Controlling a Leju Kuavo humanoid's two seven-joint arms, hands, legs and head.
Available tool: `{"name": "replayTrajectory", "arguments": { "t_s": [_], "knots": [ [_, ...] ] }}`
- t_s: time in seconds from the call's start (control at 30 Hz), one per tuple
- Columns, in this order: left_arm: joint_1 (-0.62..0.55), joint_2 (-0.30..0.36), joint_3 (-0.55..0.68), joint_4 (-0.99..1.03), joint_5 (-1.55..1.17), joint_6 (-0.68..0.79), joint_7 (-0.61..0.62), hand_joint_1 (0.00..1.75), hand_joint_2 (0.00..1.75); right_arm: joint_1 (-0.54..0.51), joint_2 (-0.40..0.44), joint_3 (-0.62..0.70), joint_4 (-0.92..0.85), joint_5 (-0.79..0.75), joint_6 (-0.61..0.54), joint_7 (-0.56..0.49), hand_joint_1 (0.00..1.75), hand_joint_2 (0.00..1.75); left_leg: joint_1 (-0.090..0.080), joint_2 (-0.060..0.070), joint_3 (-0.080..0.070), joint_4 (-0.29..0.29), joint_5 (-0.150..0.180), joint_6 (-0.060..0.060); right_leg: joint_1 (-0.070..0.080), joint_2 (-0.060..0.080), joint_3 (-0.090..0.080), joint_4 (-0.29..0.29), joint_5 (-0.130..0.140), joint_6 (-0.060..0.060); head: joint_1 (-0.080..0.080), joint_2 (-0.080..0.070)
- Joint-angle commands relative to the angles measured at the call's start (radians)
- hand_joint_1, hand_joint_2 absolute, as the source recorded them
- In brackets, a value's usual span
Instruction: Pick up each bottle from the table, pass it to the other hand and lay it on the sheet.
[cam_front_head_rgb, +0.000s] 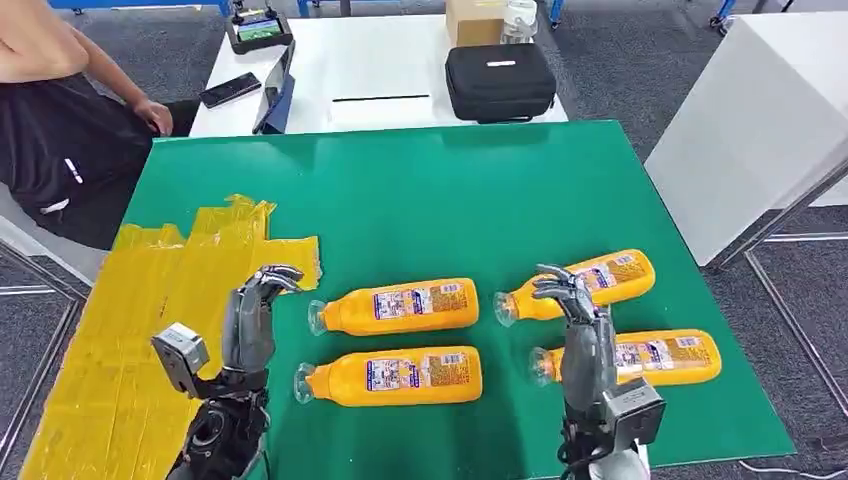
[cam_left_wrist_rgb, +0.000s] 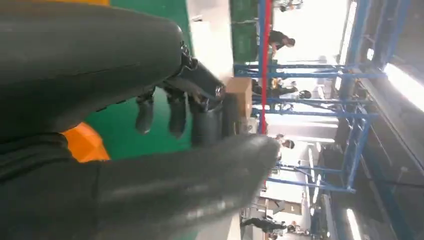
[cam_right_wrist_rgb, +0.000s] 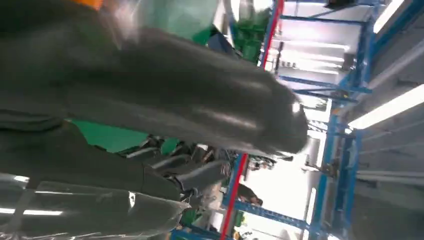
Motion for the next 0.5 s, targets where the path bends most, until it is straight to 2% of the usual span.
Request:
{"name": "replayTrajectory", "arguments": {
  "t_s": [0.03,0.07,0.13,0.2,0.3,0.37,0.4,0.43,0.5],
  "knots": [
    [0.017,0.016,0.101,0.025,0.018,0.004,0.025,0.0,0.0,0.127,-0.194,-0.076,-0.123,0.359,0.022,0.266,0.0,1.75,0.0,-0.002,0.005,-0.001,-0.002,-0.001,0.0,-0.003,0.006,-0.001,-0.002,-0.001,0.0,0.0],
    [0.026,0.016,0.118,0.015,0.021,-0.01,0.026,0.0,0.0,0.146,-0.207,-0.106,-0.135,0.386,0.067,0.287,0.0,1.75,0.0,-0.003,0.007,-0.001,-0.003,-0.001,0.0,-0.004,0.008,-0.001,-0.003,-0.001,0.0,0.0],
    [0.042,0.008,0.137,0.001,0.021,-0.03,0.03,0.0,0.0,0.191,-0.222,-0.182,-0.147,0.515,0.063,0.342,0.0,1.75,0.0,-0.002,0.006,-0.001,-0.003,-0.001,0.0,-0.003,0.007,-0.001,-0.003,-0.001,0.0,0.0],
    [0.048,-0.004,0.151,-0.003,0.015,-0.045,0.032,0.0,0.0,0.215,-0.2,-0.248,-0.166,0.553,0.098,0.322,0.0,1.75,-0.001,-0.002,0.004,0.0,-0.002,0.0,0.0,-0.003,0.004,-0.001,-0.003,-0.001,0.0,0.0],
    [0.055,-0.012,0.158,-0.003,0.014,-0.05,0.034,0.0,0.0,0.232,-0.193,-0.297,-0.188,0.643,0.102,0.353,0.0,1.75,-0.001,-0.002,0.003,0.0,-0.002,0.0,0.0,-0.002,0.003,-0.001,-0.002,0.0,0.0,0.0],
    [0.064,-0.012,0.164,-0.001,0.013,-0.052,0.035,0.0,0.0,0.258,-0.196,-0.35,-0.217,0.721,0.14,0.374,0.0,1.75,0.0,-0.002,0.004,0.0,-0.003,0.0,0.0,-0.001,0.004,0.0,-0.003,-0.001,0.0,0.0],
    [0.074,-0.009,0.167,-0.004,0.014,-0.051,0.034,0.0,0.0,0.266,-0.195,-0.373,-0.224,0.756,0.155,0.378,0.0,1.75,0.0,-0.001,0.01,0.0,-0.006,-0.001,0.0,-0.002,0.011,0.0,-0.006,-0.002,0.0,0.0],
    [0.086,-0.01,0.174,-0.012,0.016,-0.047,0.03,0.0,0.0,0.261,-0.193,-0.391,-0.221,0.797,0.158,0.374,0.0,1.75,-0.001,-0.002,0.005,0.0,-0.003,0.0,0.0,-0.002,0.005,0.0,-0.003,-0.001,0.0,0.0],
    [0.095,-0.012,0.18,-0.017,0.016,-0.047,0.03,0.0,0.0,0.248,-0.202,-0.417,-0.203,0.809,0.172,0.366,0.0,1.75,-0.001,-0.001,0.003,0.0,-0.003,0.0,0.0,-0.001,0.002,-0.001,-0.002,-0.001,0.0,0.0]
  ]
}}
